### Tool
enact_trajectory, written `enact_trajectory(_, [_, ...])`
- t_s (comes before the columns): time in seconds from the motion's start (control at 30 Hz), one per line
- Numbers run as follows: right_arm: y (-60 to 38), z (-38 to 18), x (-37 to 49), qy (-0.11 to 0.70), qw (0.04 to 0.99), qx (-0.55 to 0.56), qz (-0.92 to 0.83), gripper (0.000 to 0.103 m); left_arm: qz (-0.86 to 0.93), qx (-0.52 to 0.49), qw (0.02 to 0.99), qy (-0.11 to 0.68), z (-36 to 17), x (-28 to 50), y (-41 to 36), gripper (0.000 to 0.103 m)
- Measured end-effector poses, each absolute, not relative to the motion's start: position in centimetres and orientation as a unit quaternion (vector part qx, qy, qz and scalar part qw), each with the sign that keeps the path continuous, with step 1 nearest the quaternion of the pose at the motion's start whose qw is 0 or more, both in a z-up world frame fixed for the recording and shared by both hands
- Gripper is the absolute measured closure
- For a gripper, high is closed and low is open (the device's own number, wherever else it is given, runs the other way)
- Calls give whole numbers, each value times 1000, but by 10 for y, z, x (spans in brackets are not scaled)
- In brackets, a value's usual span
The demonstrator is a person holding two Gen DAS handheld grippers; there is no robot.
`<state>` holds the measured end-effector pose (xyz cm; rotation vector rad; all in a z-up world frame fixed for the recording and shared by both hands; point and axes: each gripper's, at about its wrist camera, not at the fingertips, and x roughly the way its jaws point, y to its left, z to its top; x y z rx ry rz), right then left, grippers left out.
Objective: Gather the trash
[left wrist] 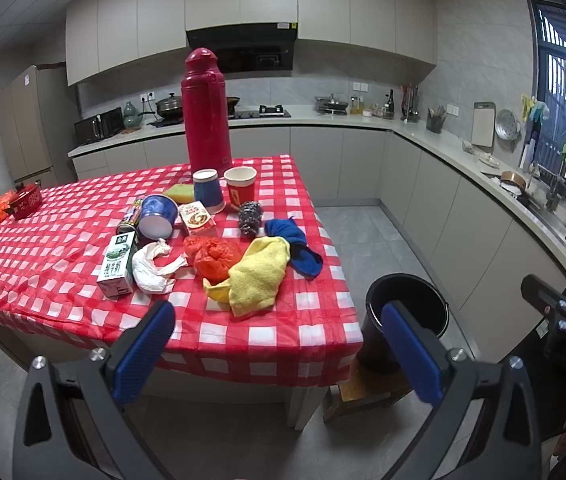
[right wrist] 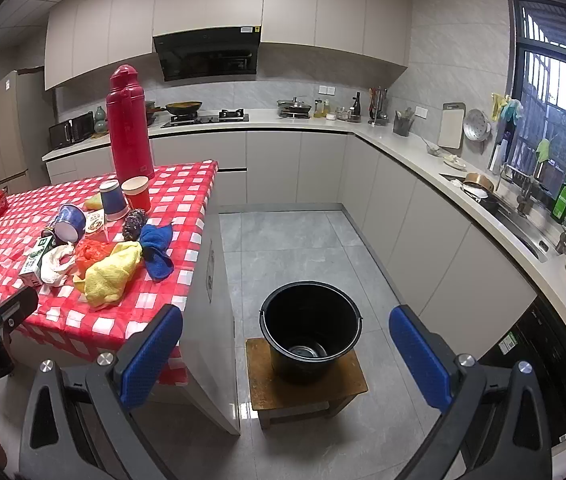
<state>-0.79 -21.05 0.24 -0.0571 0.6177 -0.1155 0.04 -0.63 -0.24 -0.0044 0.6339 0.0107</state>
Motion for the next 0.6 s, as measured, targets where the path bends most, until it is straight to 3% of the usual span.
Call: enact_trajectory(0.6, [-210, 5, -9, 304, 950, -27, -58, 0, 5, -1, 950, 312, -1, 0, -9, 0])
